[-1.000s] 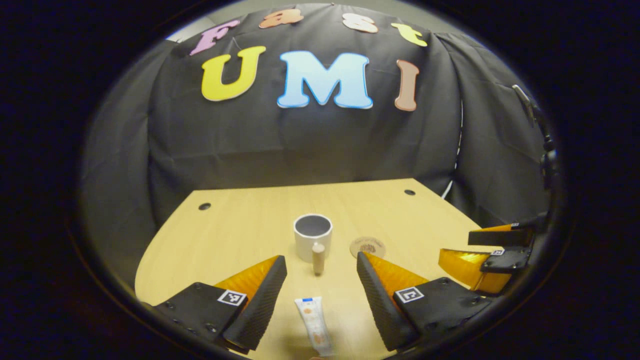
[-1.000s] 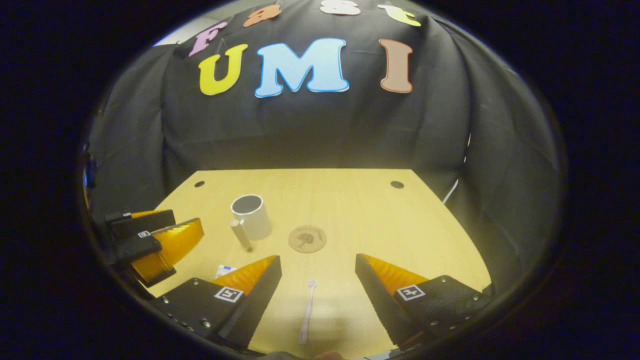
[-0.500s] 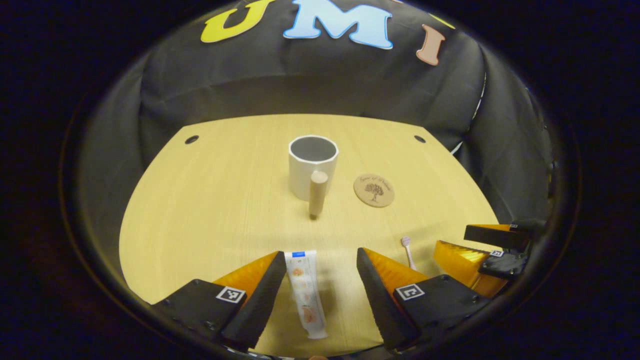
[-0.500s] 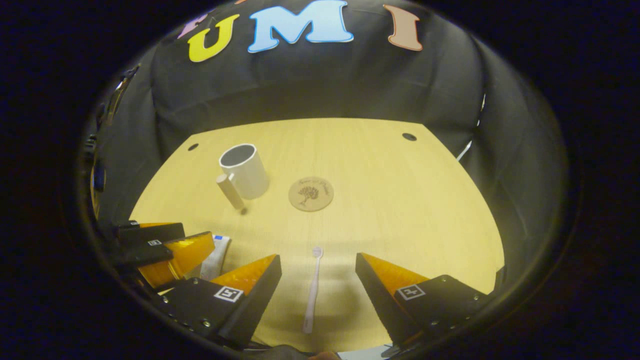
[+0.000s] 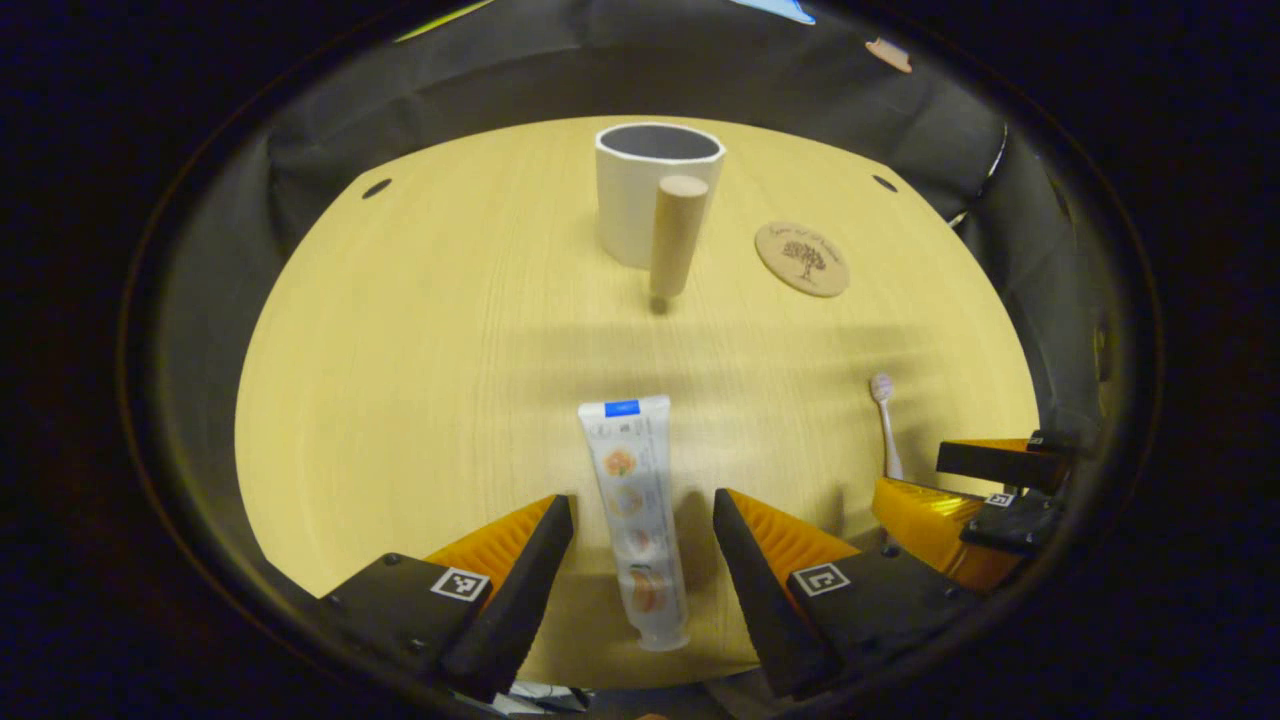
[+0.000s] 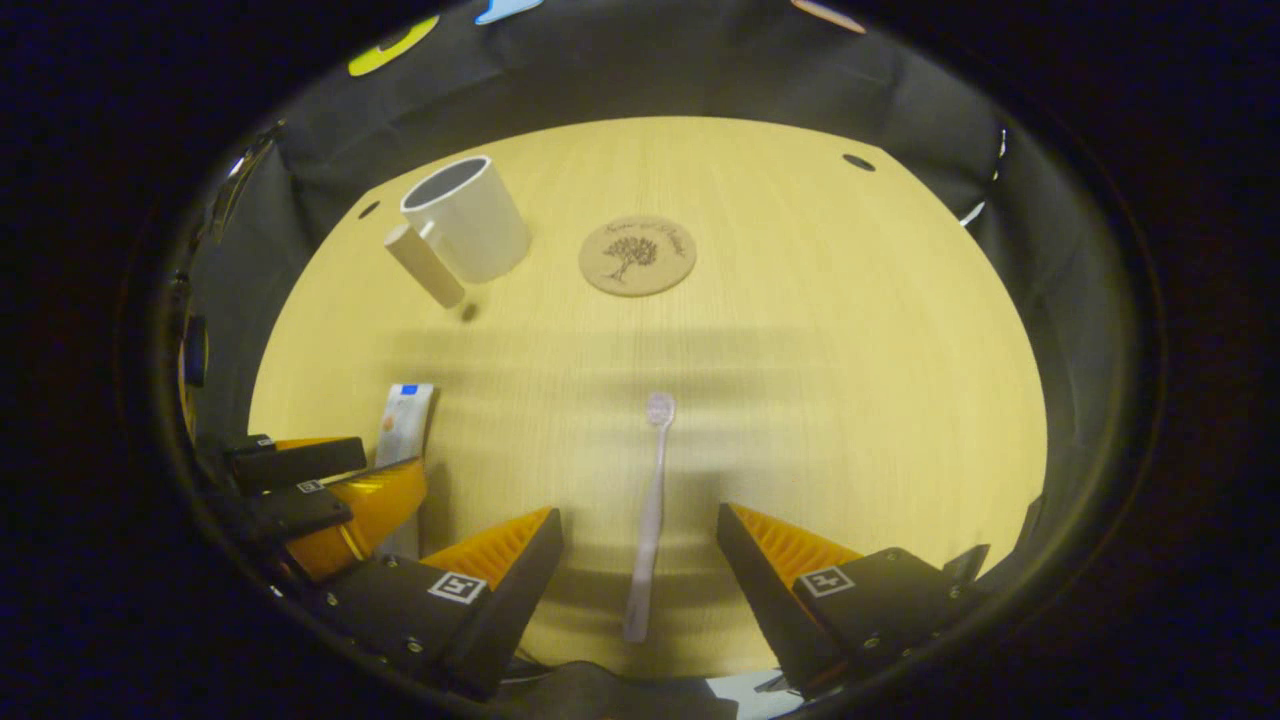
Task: Put the toothbrush and toothpaste on the desktop into the cup, then pick up the cup and place it on the coaster on the desktop.
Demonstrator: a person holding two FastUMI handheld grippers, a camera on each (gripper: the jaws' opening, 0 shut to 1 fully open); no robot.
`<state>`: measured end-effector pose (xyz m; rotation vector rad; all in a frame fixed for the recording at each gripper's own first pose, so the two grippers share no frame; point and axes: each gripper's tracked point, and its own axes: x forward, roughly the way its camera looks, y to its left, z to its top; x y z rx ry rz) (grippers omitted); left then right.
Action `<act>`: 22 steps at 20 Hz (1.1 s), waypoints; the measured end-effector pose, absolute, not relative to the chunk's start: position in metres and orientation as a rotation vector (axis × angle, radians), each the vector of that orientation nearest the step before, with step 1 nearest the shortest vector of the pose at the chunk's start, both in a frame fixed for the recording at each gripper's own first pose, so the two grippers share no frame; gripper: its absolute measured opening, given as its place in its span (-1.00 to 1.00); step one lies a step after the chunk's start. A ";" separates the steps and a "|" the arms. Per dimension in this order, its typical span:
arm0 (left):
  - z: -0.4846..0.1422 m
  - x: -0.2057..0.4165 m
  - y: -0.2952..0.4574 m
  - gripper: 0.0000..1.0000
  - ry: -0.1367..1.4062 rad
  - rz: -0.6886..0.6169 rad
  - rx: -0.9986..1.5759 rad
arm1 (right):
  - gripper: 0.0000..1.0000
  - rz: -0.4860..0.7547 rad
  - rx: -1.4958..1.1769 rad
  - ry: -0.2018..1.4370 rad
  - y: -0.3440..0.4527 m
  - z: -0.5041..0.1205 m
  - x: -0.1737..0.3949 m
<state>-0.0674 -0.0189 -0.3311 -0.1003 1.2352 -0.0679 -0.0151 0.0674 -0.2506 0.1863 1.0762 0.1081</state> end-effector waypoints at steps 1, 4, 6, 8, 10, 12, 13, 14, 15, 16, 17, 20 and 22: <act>-0.335 -0.069 -0.019 0.90 1.250 -0.067 -0.109 | 0.92 0.113 0.182 1.094 0.070 -0.255 -0.017; -0.341 -0.072 -0.018 0.89 1.286 -0.062 -0.124 | 0.74 0.127 0.174 1.135 0.075 -0.263 -0.018; -0.342 -0.070 -0.017 0.89 1.289 -0.064 -0.109 | 0.68 0.127 0.167 1.169 0.077 -0.270 -0.020; -0.342 -0.069 -0.018 0.87 1.294 -0.073 -0.092 | 0.60 0.117 0.149 1.195 0.073 -0.271 -0.022; -0.342 -0.068 -0.021 0.76 1.294 -0.079 -0.086 | 0.48 0.113 0.138 1.204 0.072 -0.272 -0.022; -0.343 -0.067 -0.019 0.43 1.292 -0.071 -0.082 | -0.05 0.094 0.142 1.216 0.070 -0.273 -0.024; -0.344 -0.067 -0.018 0.28 1.291 -0.065 -0.082 | -0.09 0.105 0.142 1.224 0.070 -0.274 -0.025; -0.345 -0.066 -0.019 0.12 1.288 -0.063 -0.090 | -0.07 0.111 0.140 1.231 0.071 -0.274 -0.026; -0.345 -0.067 -0.019 0.05 1.290 -0.075 -0.085 | -0.07 0.115 0.124 1.231 0.069 -0.274 -0.024; -0.344 -0.068 -0.018 0.05 1.291 -0.085 -0.077 | -0.20 0.085 0.152 1.235 0.066 -0.283 -0.021; -0.344 -0.066 -0.018 0.05 1.290 -0.086 -0.069 | -0.75 0.099 0.160 1.241 0.070 -0.276 -0.027; -0.344 -0.067 -0.017 -0.10 1.282 -0.086 -0.070 | -0.70 0.114 0.160 1.232 0.064 -0.272 -0.025; -0.345 -0.066 -0.016 -0.26 1.273 -0.066 -0.091 | -0.78 0.118 0.210 1.218 0.067 -0.277 -0.024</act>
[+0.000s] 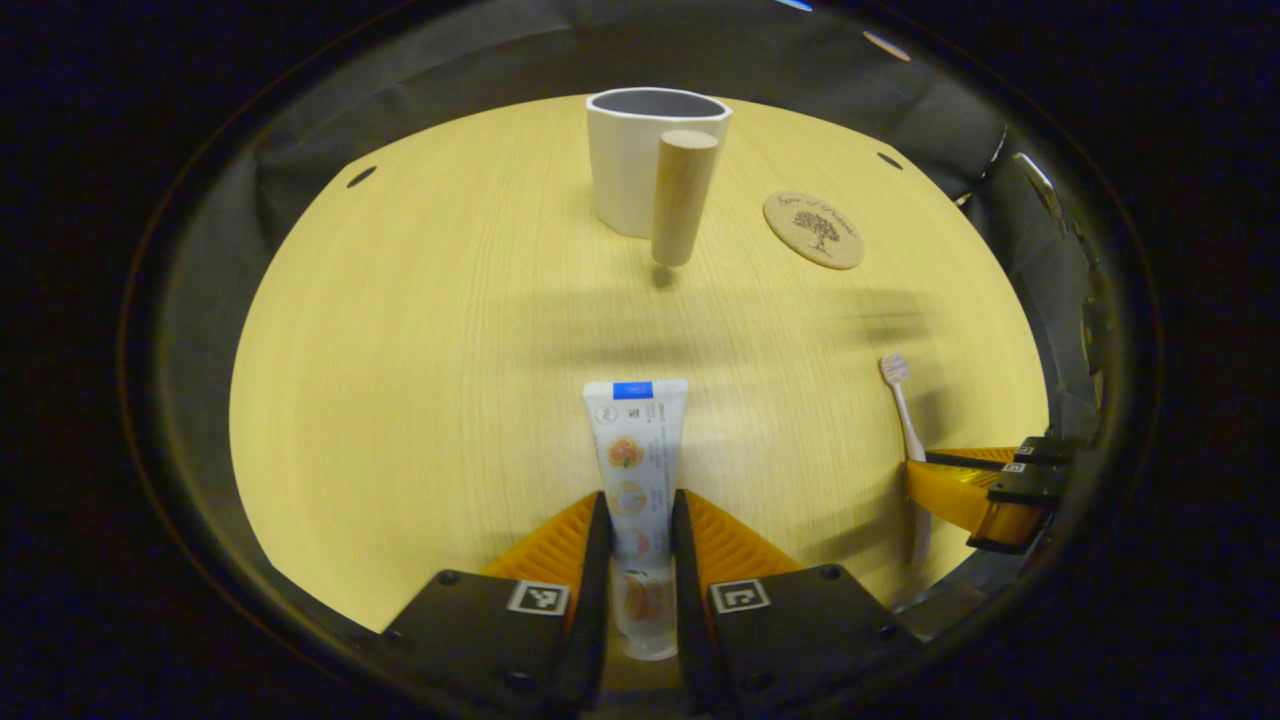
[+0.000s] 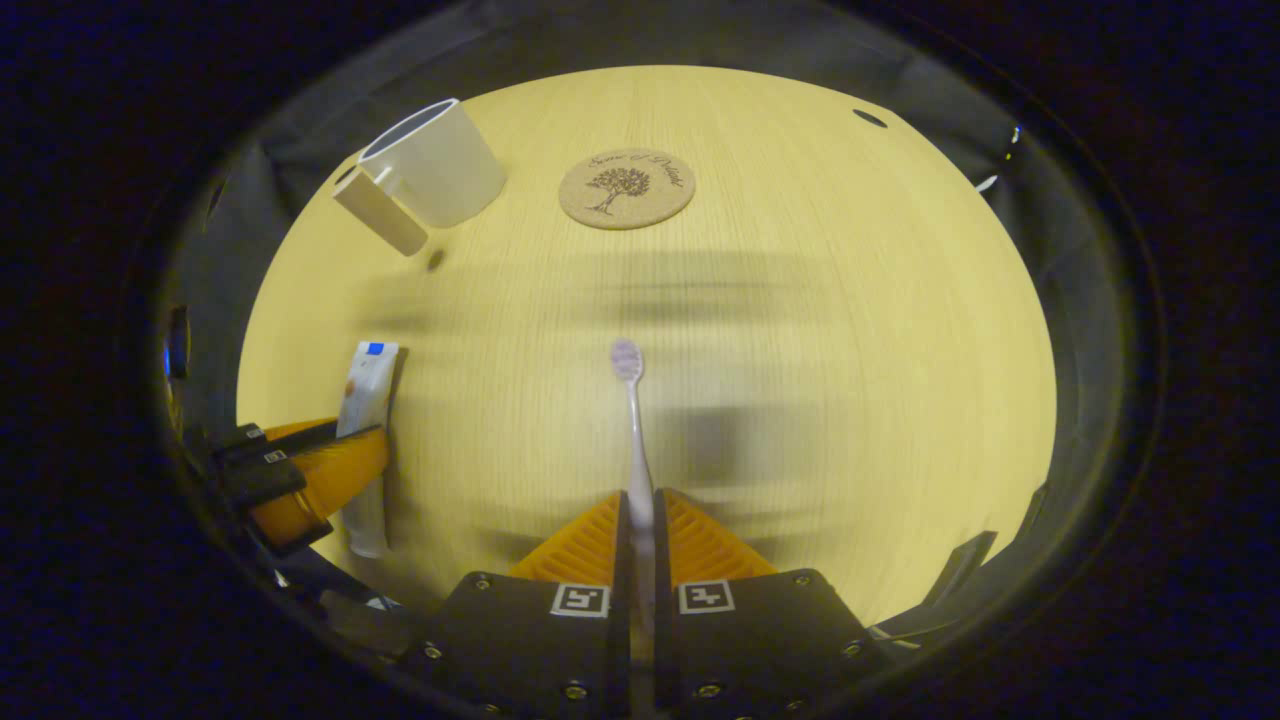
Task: Put the toothbrush and toothpaste on the desktop into the cup, then pick up the cup and place it on the coaster on the desktop.
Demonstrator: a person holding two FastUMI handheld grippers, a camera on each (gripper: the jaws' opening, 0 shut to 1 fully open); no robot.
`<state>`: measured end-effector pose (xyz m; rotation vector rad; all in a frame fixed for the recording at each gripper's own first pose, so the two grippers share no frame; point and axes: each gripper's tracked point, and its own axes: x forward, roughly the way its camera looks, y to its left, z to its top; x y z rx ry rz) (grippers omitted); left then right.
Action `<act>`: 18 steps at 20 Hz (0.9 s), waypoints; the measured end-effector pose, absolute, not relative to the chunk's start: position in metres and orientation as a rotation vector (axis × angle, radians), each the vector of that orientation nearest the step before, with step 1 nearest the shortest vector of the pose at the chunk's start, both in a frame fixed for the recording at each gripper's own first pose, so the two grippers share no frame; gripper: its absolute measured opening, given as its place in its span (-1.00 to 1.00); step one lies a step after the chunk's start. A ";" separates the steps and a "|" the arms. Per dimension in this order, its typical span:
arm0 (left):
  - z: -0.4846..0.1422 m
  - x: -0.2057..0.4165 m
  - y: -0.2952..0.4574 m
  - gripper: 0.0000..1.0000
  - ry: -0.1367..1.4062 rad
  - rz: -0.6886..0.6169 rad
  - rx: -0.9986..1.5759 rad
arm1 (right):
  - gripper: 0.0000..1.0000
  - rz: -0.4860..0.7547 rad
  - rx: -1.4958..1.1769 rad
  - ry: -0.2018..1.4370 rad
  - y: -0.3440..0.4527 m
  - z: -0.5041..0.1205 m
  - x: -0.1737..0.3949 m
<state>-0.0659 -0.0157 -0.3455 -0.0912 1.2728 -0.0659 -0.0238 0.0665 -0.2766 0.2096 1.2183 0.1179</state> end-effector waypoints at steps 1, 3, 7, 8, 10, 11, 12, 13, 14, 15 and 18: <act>-0.344 -0.065 -0.016 -0.26 1.259 -0.072 -0.097 | -0.77 0.120 0.222 1.214 0.067 -0.274 -0.025; -0.343 -0.065 -0.016 -0.40 1.247 -0.078 -0.118 | -0.78 0.119 0.240 1.202 0.067 -0.274 -0.025; -0.340 -0.063 -0.015 -0.40 1.212 -0.095 -0.191 | -0.78 0.139 0.231 1.179 0.070 -0.272 -0.025; -0.338 -0.063 -0.012 -0.41 1.201 -0.090 -0.207 | -0.79 0.147 0.240 1.166 0.072 -0.269 -0.024; -0.329 -0.059 -0.006 -0.41 1.157 -0.078 -0.235 | -0.80 0.166 0.255 1.140 0.075 -0.262 -0.023; -0.323 -0.056 -0.003 -0.41 1.130 -0.070 -0.250 | -0.80 0.169 0.264 1.123 0.075 -0.258 -0.022; -0.316 -0.052 -0.001 -0.41 1.101 -0.065 -0.261 | -0.79 0.177 0.274 1.104 0.076 -0.253 -0.019; -0.307 -0.048 0.003 -0.43 1.066 -0.058 -0.270 | -0.80 0.180 0.285 1.084 0.077 -0.248 -0.017; -0.298 -0.043 0.006 -0.43 1.030 -0.056 -0.275 | -0.80 0.185 0.298 1.058 0.077 -0.241 -0.013; -0.288 -0.036 0.009 -0.41 0.991 -0.053 -0.281 | -0.80 0.184 0.305 1.033 0.076 -0.235 -0.011; -0.259 -0.018 0.016 -0.41 0.871 -0.049 -0.314 | -0.80 0.184 0.315 0.949 0.072 -0.214 0.001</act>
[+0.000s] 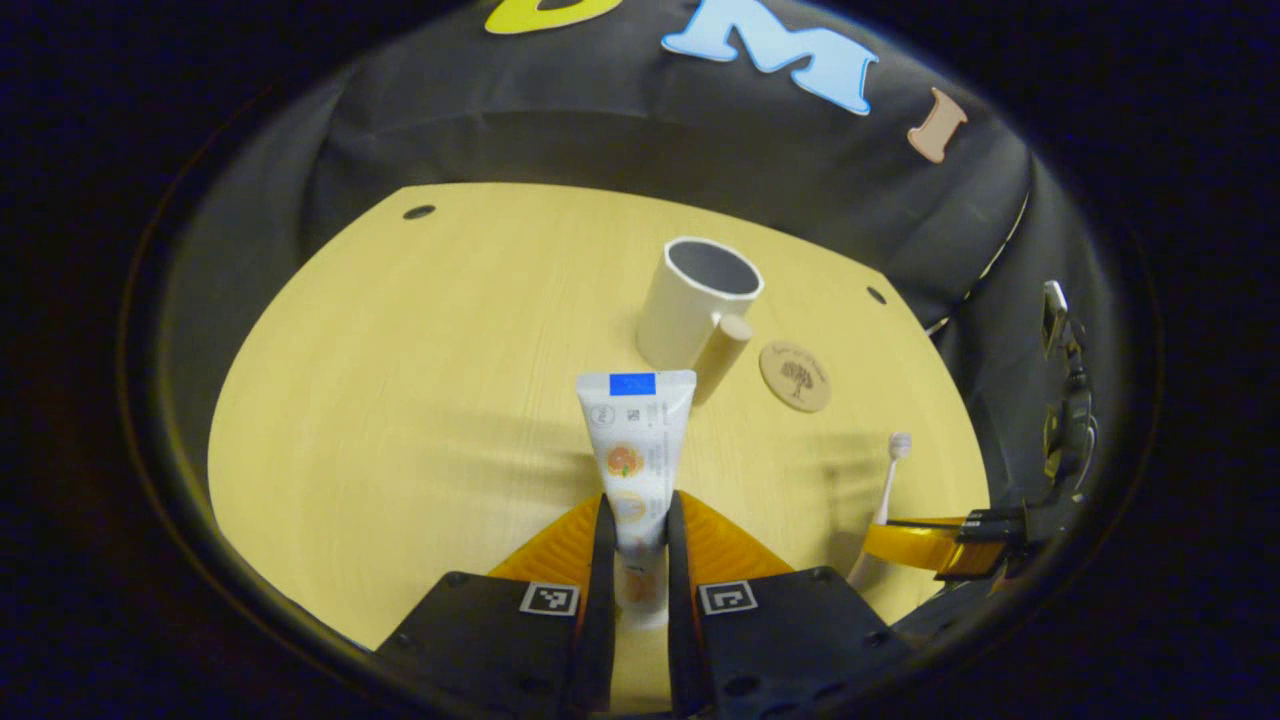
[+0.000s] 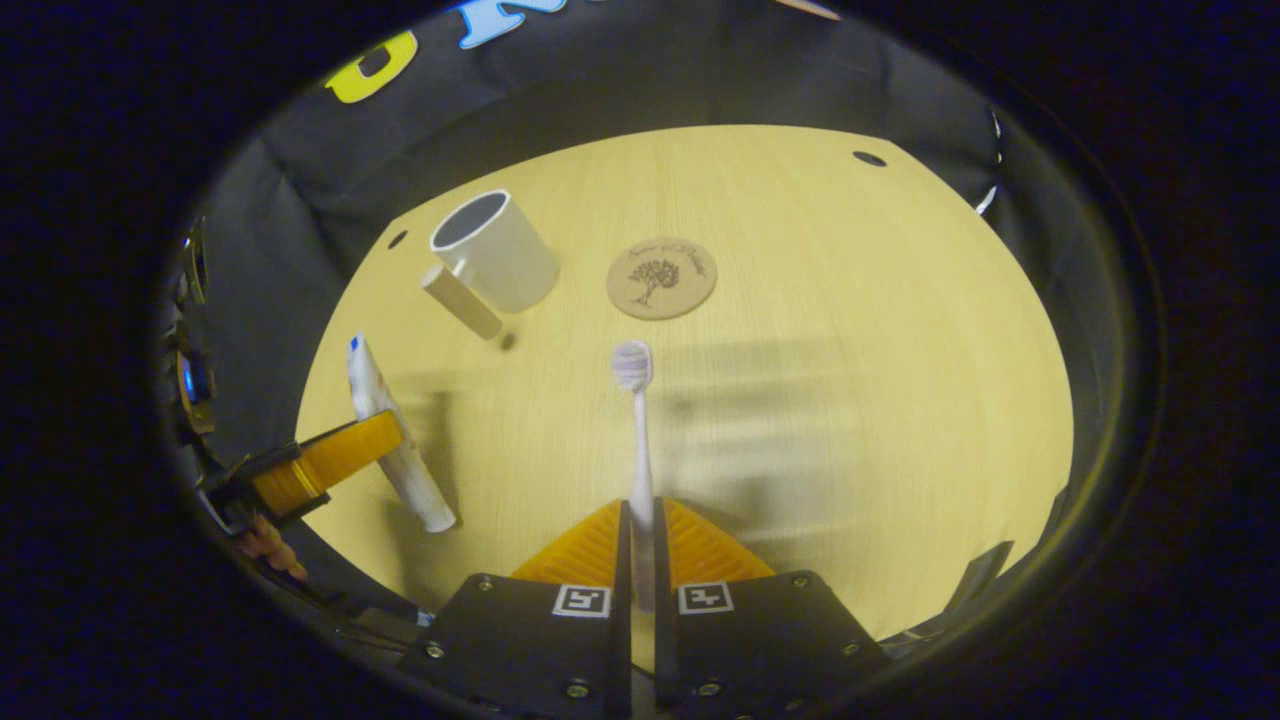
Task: Put the toothbrush and toothpaste on the desktop into the cup, then pick up the cup and place it on the coaster on the desktop.
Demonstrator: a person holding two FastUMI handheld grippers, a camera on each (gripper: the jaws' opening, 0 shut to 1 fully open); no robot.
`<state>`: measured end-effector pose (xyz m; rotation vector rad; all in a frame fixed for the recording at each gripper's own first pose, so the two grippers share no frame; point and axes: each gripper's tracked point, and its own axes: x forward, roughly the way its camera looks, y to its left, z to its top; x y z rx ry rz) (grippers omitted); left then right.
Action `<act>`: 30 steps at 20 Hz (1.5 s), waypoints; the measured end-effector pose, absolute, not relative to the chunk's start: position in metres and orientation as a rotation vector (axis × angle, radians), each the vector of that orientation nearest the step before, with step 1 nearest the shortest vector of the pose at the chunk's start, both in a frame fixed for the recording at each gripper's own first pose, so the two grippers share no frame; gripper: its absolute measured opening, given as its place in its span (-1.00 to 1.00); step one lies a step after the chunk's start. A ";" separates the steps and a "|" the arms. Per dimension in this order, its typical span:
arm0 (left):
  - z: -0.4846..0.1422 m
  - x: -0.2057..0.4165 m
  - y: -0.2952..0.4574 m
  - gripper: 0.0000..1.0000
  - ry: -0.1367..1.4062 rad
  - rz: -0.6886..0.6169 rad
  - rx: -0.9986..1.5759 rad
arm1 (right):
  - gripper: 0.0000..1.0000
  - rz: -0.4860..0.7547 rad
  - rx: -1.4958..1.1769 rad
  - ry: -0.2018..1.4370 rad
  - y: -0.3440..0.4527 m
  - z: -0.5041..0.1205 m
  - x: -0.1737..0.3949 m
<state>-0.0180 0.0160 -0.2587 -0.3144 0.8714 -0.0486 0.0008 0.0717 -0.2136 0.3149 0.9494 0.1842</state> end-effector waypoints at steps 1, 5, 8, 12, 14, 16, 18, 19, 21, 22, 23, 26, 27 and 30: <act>-0.248 -0.010 0.020 -0.41 0.834 -0.046 -0.326 | -0.80 0.185 0.319 0.922 0.071 -0.208 0.004; -0.206 0.023 0.037 -0.41 0.675 -0.024 -0.350 | -0.80 0.180 0.344 0.796 0.070 -0.176 0.018; -0.172 0.043 0.047 -0.44 0.572 -0.025 -0.346 | -0.90 0.199 0.378 0.735 0.072 -0.158 0.027; -0.125 0.074 0.055 -0.42 0.454 -0.054 -0.367 | -0.90 0.212 0.327 0.653 0.072 -0.131 0.033; -0.105 0.093 0.053 -0.42 0.383 -0.070 -0.380 | -0.90 0.214 0.307 0.616 0.074 -0.118 0.035; -0.082 0.111 0.045 -0.42 0.303 -0.093 -0.395 | -0.90 0.213 0.309 0.585 0.075 -0.104 0.036; -0.067 0.131 0.040 -0.43 0.226 -0.110 -0.401 | -0.90 0.216 0.328 0.562 0.077 -0.093 0.037; -0.065 0.141 0.037 -0.44 0.203 -0.117 -0.402 | -0.90 0.217 0.337 0.548 0.077 -0.086 0.038; -0.072 0.156 0.027 -0.44 0.201 -0.133 -0.393 | -0.90 0.205 0.334 0.530 0.071 -0.078 0.036; -0.078 0.162 0.023 -0.44 0.208 -0.142 -0.394 | -0.91 0.200 0.333 0.523 0.068 -0.075 0.037; -0.084 0.169 0.017 -0.43 0.221 -0.151 -0.395 | -0.91 0.194 0.337 0.510 0.067 -0.071 0.036; -0.117 0.184 0.004 -0.46 0.287 -0.161 -0.352 | -0.90 0.179 0.343 0.484 0.060 -0.057 0.039; -0.127 0.187 0.000 -0.46 0.314 -0.164 -0.336 | -0.90 0.178 0.347 0.474 0.058 -0.053 0.044; -0.155 0.187 -0.010 -0.46 0.381 -0.174 -0.298 | -0.91 0.192 0.350 0.443 0.059 -0.040 0.067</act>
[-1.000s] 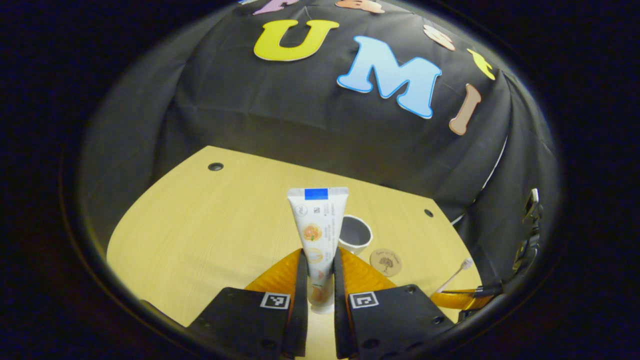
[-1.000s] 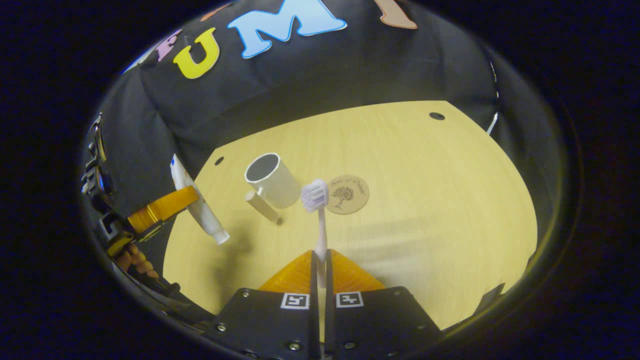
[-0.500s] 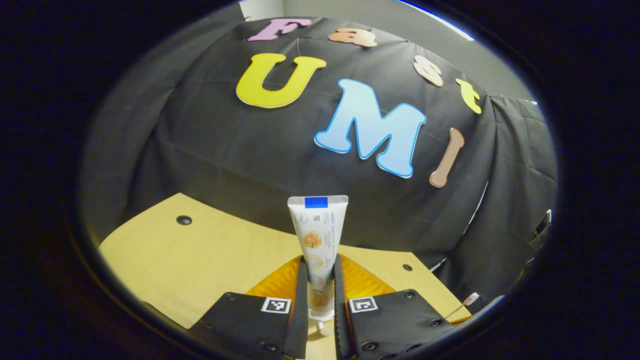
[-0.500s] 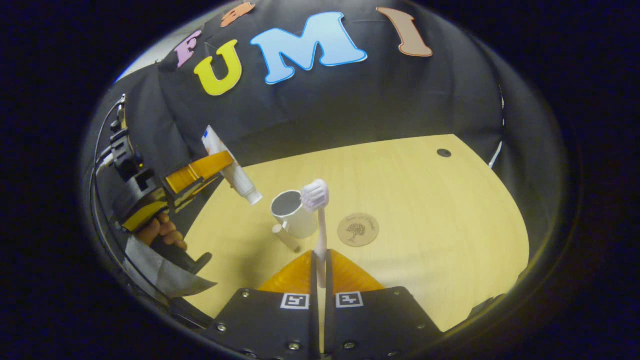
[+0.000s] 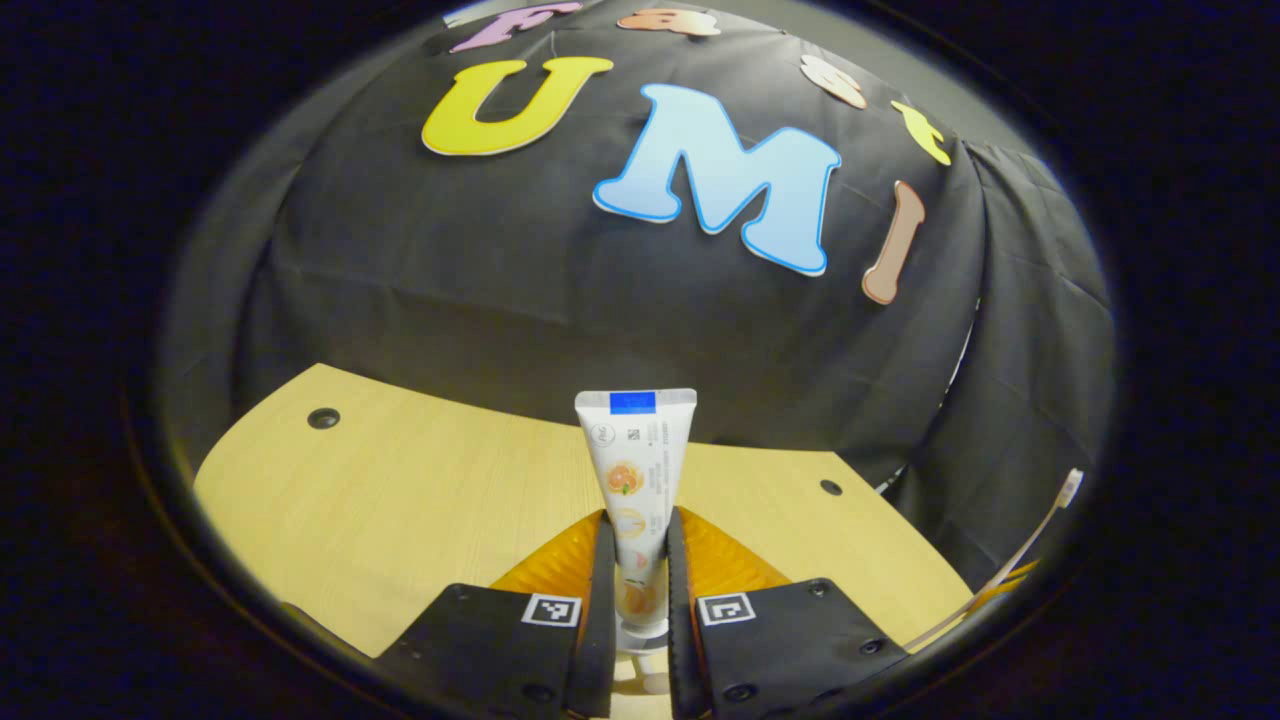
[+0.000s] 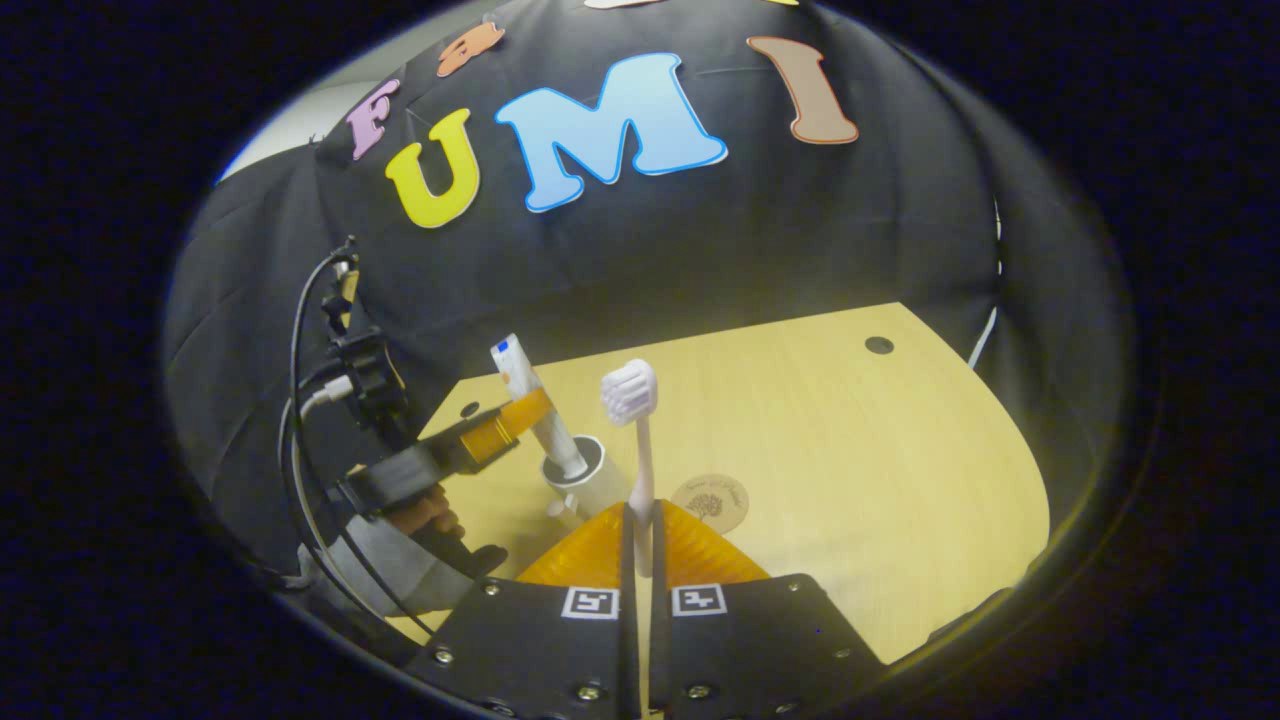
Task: Put the toothbrush and toothpaste on the desktop into the cup, then pick up the cup and place it on the coaster on the desktop.
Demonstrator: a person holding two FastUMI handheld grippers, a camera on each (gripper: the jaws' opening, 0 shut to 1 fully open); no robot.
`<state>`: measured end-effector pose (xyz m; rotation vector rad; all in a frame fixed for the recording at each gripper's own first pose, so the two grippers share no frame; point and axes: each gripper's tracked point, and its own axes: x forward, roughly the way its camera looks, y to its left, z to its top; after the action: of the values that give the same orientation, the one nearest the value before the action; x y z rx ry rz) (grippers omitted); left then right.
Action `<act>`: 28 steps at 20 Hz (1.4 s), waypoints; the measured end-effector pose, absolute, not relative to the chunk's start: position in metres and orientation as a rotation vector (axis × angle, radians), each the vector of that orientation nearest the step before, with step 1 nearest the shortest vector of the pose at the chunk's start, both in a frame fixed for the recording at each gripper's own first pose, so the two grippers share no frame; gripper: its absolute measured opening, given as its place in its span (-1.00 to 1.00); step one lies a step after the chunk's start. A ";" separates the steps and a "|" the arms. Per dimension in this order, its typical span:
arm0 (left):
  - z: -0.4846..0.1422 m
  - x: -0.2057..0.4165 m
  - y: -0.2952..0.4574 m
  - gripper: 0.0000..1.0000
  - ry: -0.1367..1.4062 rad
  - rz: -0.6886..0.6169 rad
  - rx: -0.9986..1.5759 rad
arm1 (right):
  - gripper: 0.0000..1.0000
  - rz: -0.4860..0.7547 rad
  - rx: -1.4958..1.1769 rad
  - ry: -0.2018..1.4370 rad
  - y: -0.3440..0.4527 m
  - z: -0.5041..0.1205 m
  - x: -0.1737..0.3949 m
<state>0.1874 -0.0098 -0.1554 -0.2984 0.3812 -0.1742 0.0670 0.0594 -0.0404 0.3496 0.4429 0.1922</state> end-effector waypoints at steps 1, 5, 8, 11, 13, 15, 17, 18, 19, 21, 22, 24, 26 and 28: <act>-0.164 0.187 -0.011 -0.37 0.405 -0.181 -0.288 | -0.90 0.200 0.346 0.433 0.061 -0.037 0.072; -0.182 0.180 -0.017 -0.30 0.468 -0.188 -0.284 | -0.90 0.250 0.333 0.395 0.076 -0.020 0.100; -0.180 0.178 -0.014 0.17 0.460 -0.184 -0.293 | -0.90 0.288 0.325 0.384 0.088 -0.015 0.117; -0.168 0.165 -0.005 0.55 0.439 -0.178 -0.289 | -0.90 0.314 0.324 0.376 0.099 -0.013 0.133; -0.169 0.150 0.006 0.74 0.448 -0.159 -0.306 | -0.91 0.331 0.322 0.373 0.105 -0.012 0.141; -0.173 0.130 0.022 0.81 0.465 -0.130 -0.325 | -0.91 0.348 0.311 0.362 0.113 -0.009 0.149; -0.179 0.113 0.033 0.80 0.485 -0.105 -0.321 | -0.91 0.365 0.288 0.348 0.120 -0.006 0.155; -0.182 0.106 0.037 0.81 0.493 -0.095 -0.317 | -0.91 0.373 0.273 0.343 0.126 -0.005 0.158; -0.183 0.098 0.040 0.81 0.501 -0.090 -0.315 | -0.91 0.382 0.257 0.338 0.131 -0.005 0.161; -0.186 0.086 0.045 0.82 0.513 -0.077 -0.314 | -0.91 0.400 0.224 0.328 0.141 -0.005 0.166; -0.188 0.080 0.044 0.82 0.520 -0.079 -0.322 | -0.91 0.409 0.211 0.322 0.147 -0.006 0.168; -0.191 0.069 0.042 0.93 0.535 -0.082 -0.337 | -0.91 0.423 0.188 0.311 0.157 -0.007 0.173; -0.196 0.062 0.040 0.94 0.548 -0.080 -0.343 | -0.91 0.433 0.157 0.316 0.166 -0.015 0.178; -0.199 0.057 0.038 0.87 0.565 -0.085 -0.360 | -0.91 0.433 0.118 0.327 0.171 -0.026 0.185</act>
<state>0.0574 0.0377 -0.1991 -0.3601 0.5651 -0.0847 0.1853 0.1707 -0.0256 0.1182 0.3271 0.4332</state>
